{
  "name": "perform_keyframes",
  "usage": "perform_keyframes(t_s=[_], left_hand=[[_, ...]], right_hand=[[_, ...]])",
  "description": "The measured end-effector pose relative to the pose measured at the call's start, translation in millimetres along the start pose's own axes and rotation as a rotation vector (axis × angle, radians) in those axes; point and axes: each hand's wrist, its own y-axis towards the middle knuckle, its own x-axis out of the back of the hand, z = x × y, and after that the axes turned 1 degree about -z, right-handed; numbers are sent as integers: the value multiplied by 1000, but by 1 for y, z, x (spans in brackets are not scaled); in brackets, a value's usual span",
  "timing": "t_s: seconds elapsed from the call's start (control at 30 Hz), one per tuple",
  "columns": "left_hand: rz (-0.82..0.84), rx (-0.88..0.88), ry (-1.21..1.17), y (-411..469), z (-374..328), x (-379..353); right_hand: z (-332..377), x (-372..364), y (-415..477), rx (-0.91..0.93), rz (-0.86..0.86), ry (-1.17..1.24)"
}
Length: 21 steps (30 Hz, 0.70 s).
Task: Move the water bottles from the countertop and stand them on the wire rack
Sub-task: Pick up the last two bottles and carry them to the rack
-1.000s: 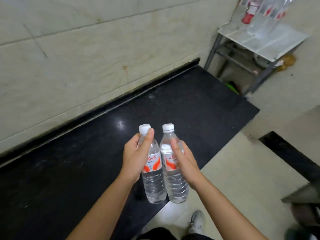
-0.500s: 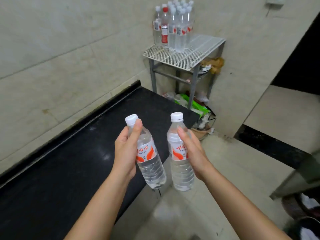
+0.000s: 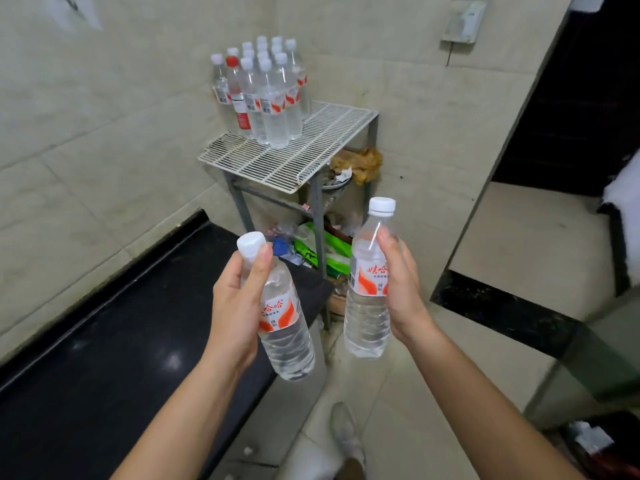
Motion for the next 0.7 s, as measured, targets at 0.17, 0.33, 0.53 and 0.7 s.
perform_keyframes(t_s=[0.17, 0.33, 0.53, 0.7], left_hand=[[7, -6, -48, 98, 18, -57], [22, -44, -88, 194, 5, -114], [43, -171, -40, 280, -35, -158], [-55, -293, -19, 343, -52, -181]], right_hand=[[19, 7, 102, 64, 38, -144], [58, 3, 209, 141, 59, -183], [107, -17, 302, 281, 99, -208], [124, -45, 379, 370, 188, -245]])
